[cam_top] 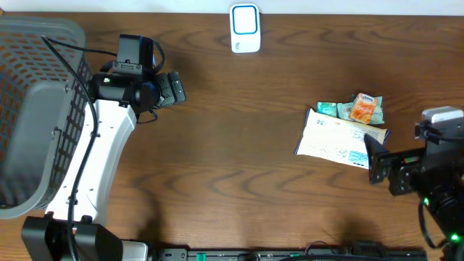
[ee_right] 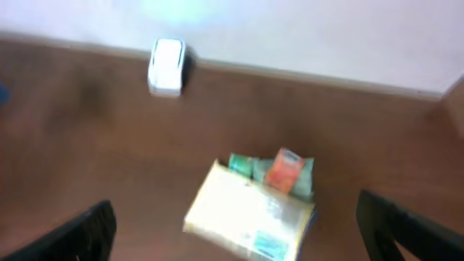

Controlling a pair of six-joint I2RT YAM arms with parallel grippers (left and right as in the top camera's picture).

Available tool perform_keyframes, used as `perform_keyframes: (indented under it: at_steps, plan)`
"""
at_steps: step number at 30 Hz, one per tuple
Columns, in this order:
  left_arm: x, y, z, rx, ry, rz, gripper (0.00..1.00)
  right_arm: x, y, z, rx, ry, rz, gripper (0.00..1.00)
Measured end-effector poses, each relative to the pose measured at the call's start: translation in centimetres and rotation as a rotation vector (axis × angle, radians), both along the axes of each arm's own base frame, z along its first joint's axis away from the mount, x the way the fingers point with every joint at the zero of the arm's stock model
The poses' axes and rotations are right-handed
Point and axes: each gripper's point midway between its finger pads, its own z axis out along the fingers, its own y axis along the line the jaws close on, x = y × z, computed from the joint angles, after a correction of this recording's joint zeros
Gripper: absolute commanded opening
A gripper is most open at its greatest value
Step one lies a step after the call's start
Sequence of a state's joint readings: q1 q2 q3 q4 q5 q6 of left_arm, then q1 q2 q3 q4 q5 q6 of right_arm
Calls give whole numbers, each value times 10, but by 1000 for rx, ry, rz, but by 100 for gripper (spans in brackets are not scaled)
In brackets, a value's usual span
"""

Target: Scan the item barcode

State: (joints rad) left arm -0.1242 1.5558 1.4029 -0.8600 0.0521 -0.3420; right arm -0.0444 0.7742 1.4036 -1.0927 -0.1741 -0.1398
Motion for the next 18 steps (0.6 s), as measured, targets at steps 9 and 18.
perform_keyframes:
  at_steps: [9, 18]
  plan:
    - [0, 0, 0, 0, 0, 0, 98, 16, -3, -61, -21, -250, -14, 99]
    - [0, 0, 0, 0, 0, 0, 98, 24, 11, -147, -13, -415, 47, 99]
